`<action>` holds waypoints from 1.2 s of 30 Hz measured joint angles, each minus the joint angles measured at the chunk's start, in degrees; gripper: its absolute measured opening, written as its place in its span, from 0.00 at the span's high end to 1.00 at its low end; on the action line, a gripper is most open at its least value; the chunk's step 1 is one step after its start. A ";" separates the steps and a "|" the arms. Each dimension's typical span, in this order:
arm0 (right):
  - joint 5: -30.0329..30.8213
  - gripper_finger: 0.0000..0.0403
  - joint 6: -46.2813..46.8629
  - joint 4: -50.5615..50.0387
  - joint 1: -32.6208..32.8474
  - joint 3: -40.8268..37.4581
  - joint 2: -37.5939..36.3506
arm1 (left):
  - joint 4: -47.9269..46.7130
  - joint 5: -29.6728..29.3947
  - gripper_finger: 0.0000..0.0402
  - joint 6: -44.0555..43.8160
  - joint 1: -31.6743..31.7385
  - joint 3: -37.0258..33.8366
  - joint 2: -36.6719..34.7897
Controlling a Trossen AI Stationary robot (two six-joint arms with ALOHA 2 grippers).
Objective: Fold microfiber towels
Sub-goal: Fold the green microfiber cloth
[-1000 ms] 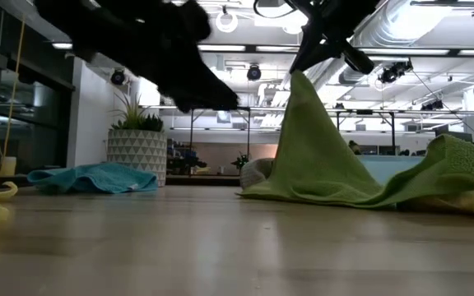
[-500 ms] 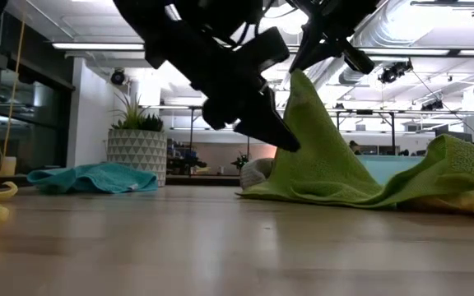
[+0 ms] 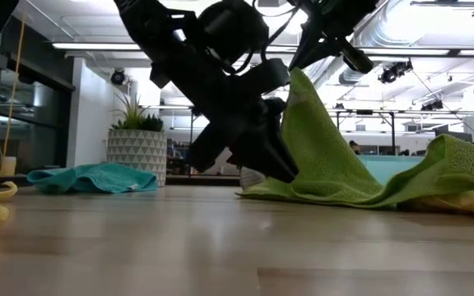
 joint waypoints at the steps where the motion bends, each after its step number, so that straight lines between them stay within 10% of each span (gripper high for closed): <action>1: 0.02 1.00 0.00 0.03 0.00 0.00 0.00 | 0.21 -0.73 0.78 1.25 -0.01 0.00 0.00; 36: -0.63 1.00 0.42 1.01 0.00 0.00 0.00 | -0.09 3.23 0.82 8.76 2.97 0.00 1.90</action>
